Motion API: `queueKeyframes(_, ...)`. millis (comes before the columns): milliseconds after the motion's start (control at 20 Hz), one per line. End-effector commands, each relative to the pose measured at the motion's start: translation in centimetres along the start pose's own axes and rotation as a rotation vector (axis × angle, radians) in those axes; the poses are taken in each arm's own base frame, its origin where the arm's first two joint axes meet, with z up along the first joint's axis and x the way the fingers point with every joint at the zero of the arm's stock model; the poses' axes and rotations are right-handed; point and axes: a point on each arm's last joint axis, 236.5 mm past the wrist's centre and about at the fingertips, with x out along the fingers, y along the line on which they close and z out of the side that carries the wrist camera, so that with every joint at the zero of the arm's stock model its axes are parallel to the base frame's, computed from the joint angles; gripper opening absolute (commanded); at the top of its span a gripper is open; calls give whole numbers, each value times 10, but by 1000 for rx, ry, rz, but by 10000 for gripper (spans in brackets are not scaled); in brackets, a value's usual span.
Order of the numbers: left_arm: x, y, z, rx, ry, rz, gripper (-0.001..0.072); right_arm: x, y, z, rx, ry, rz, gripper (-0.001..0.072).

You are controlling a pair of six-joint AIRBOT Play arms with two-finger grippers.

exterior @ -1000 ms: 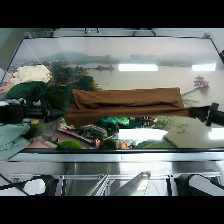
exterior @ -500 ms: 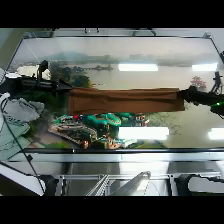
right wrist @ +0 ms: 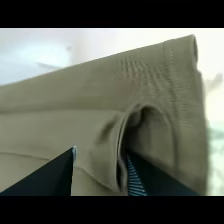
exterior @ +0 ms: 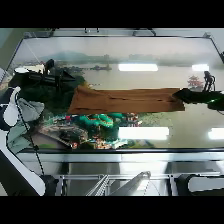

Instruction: Fold the shirts.

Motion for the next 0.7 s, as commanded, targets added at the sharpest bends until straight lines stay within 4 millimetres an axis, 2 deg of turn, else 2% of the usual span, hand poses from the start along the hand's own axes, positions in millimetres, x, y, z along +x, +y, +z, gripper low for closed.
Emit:
queueKeyframes(0, -21, -29, 2, 35, 41, -4, 499, -38, -35, 13, 1, 52, -170, 516)
queueKeyframes(50, -23, -37, 1, 61, 48, -2, 419, -44, -45, 15, 59, 51, -183, 610)
queueKeyframes(100, -22, -43, 2, 68, 48, 1, 410, -41, -47, 10, 103, 72, -156, 610)
queueKeyframes(150, -18, -47, 1, 74, 50, 2, 240, -34, -47, 3, 136, 98, -124, 610)
queueKeyframes(200, -11, -49, -2, 75, 62, 0, 5, -25, -48, -8, 166, 133, -96, 610)
queueKeyframes(300, 7, -50, -11, 66, 103, 1, 5, -6, -45, -21, 210, 177, -35, 610)
queueKeyframes(550, 57, -66, -28, 98, 188, 3, 2, 29, -20, -32, 236, 208, 97, 600)
queueKeyframes(650, 84, -62, -30, 123, 198, 67, 2, 40, 4, -27, 209, 195, 173, 571)
